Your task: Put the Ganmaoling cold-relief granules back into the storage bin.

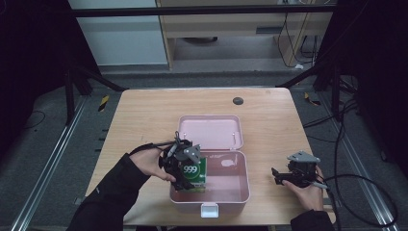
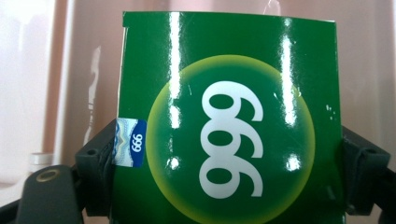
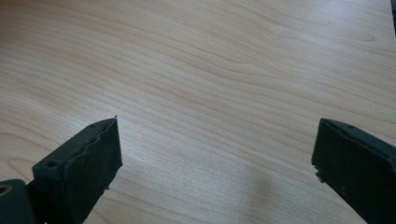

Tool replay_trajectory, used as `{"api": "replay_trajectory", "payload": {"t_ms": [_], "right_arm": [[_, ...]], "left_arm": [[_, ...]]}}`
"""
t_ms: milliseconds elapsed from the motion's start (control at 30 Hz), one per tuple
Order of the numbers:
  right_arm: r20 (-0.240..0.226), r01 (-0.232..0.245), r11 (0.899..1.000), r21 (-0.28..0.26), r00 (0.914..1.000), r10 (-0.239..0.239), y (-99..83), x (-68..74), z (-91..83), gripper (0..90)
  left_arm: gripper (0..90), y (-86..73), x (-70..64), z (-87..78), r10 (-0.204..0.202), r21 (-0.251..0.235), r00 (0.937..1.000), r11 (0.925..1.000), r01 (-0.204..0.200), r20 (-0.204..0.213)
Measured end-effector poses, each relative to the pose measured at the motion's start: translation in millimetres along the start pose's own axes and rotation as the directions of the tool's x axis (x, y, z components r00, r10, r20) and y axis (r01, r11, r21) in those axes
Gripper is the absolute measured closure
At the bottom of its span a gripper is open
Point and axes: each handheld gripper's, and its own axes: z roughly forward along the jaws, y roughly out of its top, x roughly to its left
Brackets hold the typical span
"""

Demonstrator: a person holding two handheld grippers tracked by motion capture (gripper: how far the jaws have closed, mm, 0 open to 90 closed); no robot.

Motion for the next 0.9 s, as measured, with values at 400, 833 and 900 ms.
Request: {"api": "replay_trajectory", "payload": {"t_ms": [400,833,900], "right_arm": [[-0.004,0.002,1.000,0.006,1.0000,-0.002,0.0,0.6,0.7,1.3],[-0.003,0.007,1.000,0.016,1.0000,-0.007,-0.2,0.7,1.5,0.7],[-0.003,0.009,1.000,0.015,1.0000,-0.009,-0.2,0.5,1.7,0.6]], "left_arm": [[13.7,-11.7,0.5,15.5,-0.019,0.004,0.9997,0.9998,0.019,0.014],[12.1,-14.7,1.5,20.2,-0.020,0.020,0.9998,0.9996,0.020,0.008],[11.6,-14.5,1.9,18.0,-0.025,0.006,0.9996,0.9997,0.025,0.011]]}}
